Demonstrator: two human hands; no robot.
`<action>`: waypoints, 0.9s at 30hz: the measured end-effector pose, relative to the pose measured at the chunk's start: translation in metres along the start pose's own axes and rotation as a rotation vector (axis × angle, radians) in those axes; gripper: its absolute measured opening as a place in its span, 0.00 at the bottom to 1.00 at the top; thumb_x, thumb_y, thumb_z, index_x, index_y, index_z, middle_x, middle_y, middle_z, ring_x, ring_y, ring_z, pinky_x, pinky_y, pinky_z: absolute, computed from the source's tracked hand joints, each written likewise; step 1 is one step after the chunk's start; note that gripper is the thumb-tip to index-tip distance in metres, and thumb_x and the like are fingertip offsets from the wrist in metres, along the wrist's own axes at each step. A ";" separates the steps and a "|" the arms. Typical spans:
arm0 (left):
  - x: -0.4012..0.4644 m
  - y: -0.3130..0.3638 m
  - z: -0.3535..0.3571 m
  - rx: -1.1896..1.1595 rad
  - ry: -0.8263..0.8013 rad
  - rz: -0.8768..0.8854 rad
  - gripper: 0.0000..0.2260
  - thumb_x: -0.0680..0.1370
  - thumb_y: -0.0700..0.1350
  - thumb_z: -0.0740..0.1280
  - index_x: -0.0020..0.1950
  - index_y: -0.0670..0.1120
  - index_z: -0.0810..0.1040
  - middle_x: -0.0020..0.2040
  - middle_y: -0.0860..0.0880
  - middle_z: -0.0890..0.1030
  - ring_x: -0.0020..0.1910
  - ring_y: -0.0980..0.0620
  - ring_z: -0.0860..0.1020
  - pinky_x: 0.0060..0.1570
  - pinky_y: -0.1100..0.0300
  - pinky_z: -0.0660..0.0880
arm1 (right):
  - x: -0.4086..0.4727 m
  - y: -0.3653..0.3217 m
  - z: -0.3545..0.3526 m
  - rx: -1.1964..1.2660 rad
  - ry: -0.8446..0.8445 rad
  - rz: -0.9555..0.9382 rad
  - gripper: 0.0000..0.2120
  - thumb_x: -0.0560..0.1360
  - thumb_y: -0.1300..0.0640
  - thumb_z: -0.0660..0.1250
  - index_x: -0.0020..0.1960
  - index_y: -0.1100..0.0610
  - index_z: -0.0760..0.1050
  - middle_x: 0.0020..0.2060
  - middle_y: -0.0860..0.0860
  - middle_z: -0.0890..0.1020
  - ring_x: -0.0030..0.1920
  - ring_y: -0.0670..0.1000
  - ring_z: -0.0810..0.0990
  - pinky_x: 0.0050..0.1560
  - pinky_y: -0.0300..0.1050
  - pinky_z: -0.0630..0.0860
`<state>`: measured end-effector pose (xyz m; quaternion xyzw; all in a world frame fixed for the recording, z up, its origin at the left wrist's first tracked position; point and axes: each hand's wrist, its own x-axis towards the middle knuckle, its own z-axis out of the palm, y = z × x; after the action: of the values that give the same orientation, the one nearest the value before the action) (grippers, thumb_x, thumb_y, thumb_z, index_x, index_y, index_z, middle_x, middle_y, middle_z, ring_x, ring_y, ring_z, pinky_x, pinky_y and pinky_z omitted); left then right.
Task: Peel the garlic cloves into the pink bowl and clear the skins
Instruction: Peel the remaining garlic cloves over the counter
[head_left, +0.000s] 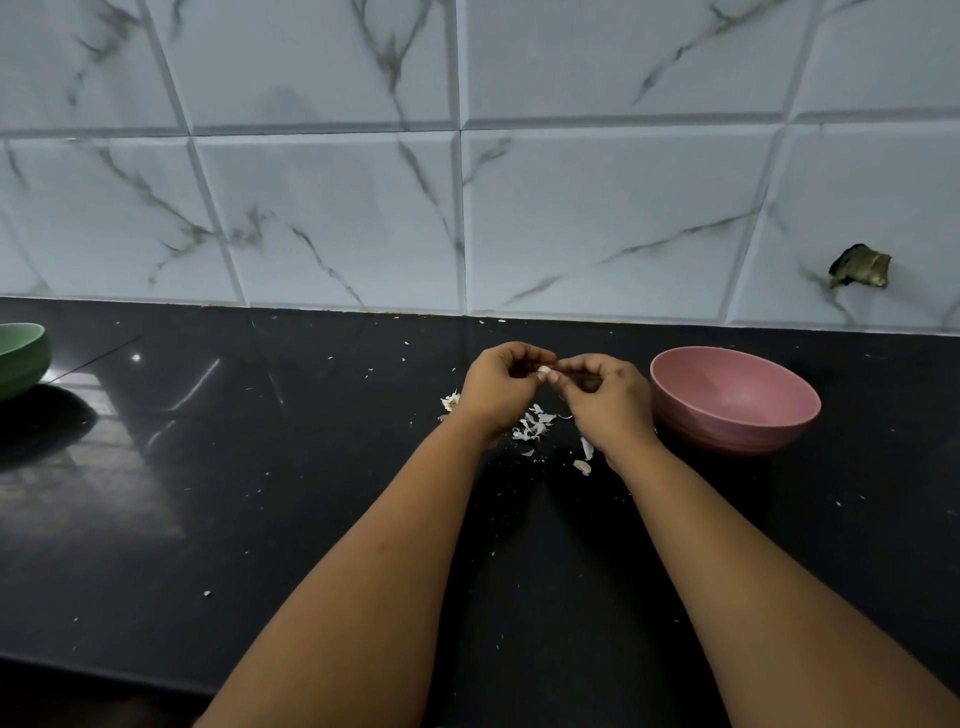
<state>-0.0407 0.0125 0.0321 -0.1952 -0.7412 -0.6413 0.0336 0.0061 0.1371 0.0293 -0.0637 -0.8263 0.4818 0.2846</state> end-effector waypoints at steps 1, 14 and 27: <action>0.000 0.000 0.000 0.030 -0.002 0.016 0.09 0.76 0.33 0.68 0.51 0.46 0.82 0.46 0.49 0.83 0.49 0.53 0.81 0.52 0.63 0.77 | 0.001 0.001 0.000 0.015 -0.015 0.007 0.06 0.71 0.53 0.75 0.46 0.54 0.83 0.39 0.49 0.85 0.42 0.47 0.83 0.45 0.42 0.80; -0.004 0.004 0.000 -0.142 -0.033 0.041 0.13 0.72 0.30 0.72 0.56 0.38 0.78 0.45 0.45 0.83 0.43 0.54 0.82 0.48 0.64 0.79 | 0.000 -0.004 -0.003 0.431 -0.042 0.200 0.07 0.73 0.55 0.73 0.39 0.57 0.81 0.32 0.50 0.83 0.29 0.40 0.78 0.27 0.30 0.70; -0.004 0.003 -0.013 -0.104 -0.119 0.047 0.12 0.68 0.30 0.75 0.48 0.41 0.81 0.44 0.42 0.85 0.43 0.49 0.84 0.50 0.55 0.81 | -0.001 -0.006 -0.005 0.648 -0.196 0.403 0.03 0.72 0.61 0.73 0.41 0.60 0.80 0.32 0.52 0.83 0.30 0.43 0.78 0.33 0.34 0.75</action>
<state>-0.0391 -0.0010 0.0358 -0.2518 -0.7027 -0.6654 -0.0058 0.0103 0.1377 0.0359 -0.0852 -0.6257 0.7677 0.1093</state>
